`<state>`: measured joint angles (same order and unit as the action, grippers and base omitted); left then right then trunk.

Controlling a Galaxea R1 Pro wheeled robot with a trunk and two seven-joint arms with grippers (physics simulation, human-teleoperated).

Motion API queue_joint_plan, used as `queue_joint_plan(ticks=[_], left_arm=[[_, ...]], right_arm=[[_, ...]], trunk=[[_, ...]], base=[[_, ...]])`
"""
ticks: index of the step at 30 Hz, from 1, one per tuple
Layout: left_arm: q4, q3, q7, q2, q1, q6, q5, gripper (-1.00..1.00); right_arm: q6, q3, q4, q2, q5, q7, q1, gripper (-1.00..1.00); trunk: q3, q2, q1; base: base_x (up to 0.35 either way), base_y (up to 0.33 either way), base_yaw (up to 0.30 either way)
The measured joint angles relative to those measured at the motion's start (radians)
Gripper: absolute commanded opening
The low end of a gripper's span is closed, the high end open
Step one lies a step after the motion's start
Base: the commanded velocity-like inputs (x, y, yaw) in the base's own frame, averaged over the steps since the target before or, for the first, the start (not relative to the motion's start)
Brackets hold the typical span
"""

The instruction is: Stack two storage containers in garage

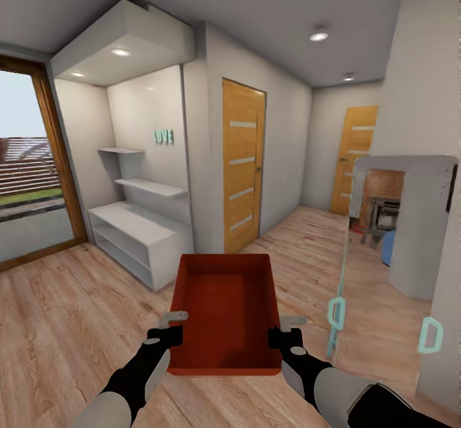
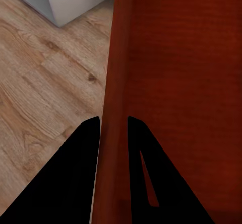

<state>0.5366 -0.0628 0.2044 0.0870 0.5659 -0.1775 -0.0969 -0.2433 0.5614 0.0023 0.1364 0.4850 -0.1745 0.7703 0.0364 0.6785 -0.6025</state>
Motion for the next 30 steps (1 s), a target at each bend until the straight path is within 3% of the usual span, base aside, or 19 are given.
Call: queue_joint_plan(ticks=[8,19,30], left_arm=[[0.0,-0.002,0.0,-0.001,0.0,0.0,-0.002,-1.0],[0.0,-0.001,0.0,-0.001,0.0,-0.001,-0.002,-1.0],[0.0,-0.001,0.0,0.0,0.0,0.0,-0.001,-1.0]], right_arm=[[0.0,0.001,0.0,0.0,0.001,0.0,0.0,-1.0],[0.001,0.001,0.0,0.0,0.002,0.001,0.0,-1.0],[0.0,0.001,0.0,0.0,0.002,0.001,0.0,-1.0]], trunk=[[0.0,0.0,0.0],[0.0,0.0,0.0],[0.0,0.0,0.0]], base=[[0.314,0.186,-0.253],[0.312,0.19,-0.046],[0.312,0.19,-0.224]])
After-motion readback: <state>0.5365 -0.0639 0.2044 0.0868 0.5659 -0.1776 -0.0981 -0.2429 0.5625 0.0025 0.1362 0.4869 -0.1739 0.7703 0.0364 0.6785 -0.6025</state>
